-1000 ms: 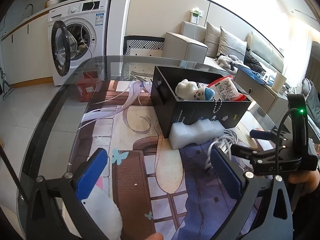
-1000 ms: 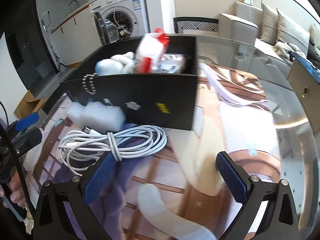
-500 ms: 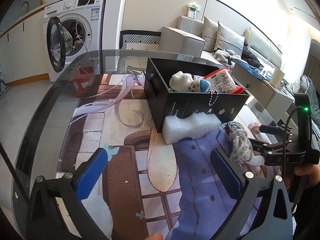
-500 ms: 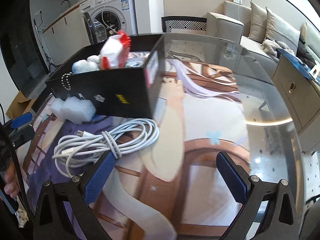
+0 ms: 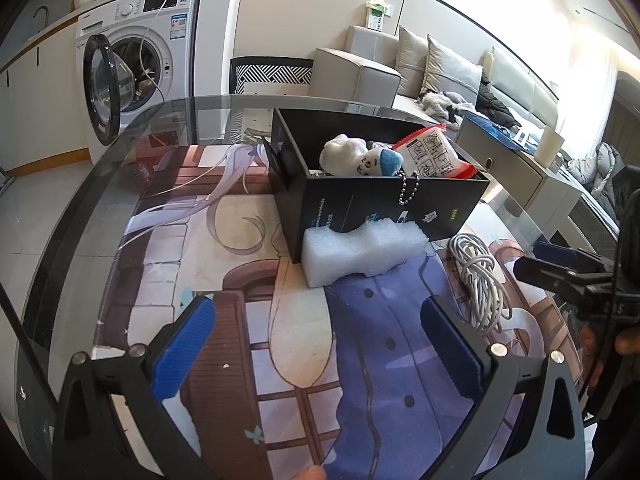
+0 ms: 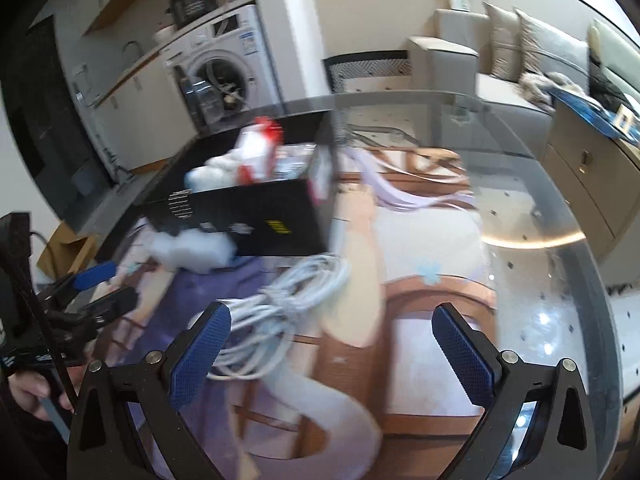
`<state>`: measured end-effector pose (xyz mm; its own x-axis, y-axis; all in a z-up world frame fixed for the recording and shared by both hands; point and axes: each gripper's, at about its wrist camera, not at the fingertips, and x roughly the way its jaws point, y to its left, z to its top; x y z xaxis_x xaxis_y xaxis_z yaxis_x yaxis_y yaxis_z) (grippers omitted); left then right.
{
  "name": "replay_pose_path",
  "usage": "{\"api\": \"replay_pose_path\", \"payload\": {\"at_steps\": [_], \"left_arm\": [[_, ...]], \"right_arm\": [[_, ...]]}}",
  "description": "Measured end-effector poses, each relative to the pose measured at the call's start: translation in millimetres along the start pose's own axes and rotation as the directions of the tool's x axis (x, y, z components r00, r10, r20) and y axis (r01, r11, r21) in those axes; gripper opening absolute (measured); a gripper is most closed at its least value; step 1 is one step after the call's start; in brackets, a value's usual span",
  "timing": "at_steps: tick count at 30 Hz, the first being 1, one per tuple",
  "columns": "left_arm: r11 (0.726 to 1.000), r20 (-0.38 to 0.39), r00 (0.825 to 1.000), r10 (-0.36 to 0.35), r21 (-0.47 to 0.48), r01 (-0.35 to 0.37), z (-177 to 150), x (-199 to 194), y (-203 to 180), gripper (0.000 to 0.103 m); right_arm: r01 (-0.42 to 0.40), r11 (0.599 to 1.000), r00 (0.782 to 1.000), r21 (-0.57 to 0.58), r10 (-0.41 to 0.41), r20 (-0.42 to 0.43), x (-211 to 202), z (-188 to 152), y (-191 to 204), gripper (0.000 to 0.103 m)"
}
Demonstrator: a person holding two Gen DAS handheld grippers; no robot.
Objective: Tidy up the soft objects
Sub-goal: 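Move the open right tool down to the coiled white cable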
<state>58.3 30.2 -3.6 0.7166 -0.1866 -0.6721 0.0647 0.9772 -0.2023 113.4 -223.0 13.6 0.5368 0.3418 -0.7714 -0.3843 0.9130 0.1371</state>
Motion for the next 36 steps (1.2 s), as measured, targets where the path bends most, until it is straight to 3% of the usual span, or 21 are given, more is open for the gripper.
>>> {"api": "replay_pose_path", "payload": {"at_steps": [7,14,28,36], "left_arm": [[0.999,0.028,1.000,0.007,-0.038,-0.006,2,-6,9,0.103],[0.998,0.034,0.999,0.011,-0.062,-0.009,3,-9,18,0.103],[0.999,0.013,1.000,0.010,-0.032,-0.010,1,-2,9,0.103],[1.000,-0.009,1.000,0.000,-0.022,-0.001,-2,5,-1,0.103]], "right_arm": [[-0.055,0.996,0.998,-0.070,0.052,-0.032,13,-4,46,0.102],[0.018,0.997,0.999,-0.073,-0.021,-0.044,30,-5,59,0.102],[0.090,0.995,0.994,-0.037,-0.092,-0.065,23,-26,9,0.102],[0.109,0.993,0.992,-0.047,-0.112,-0.064,28,-20,-6,0.102]]}}
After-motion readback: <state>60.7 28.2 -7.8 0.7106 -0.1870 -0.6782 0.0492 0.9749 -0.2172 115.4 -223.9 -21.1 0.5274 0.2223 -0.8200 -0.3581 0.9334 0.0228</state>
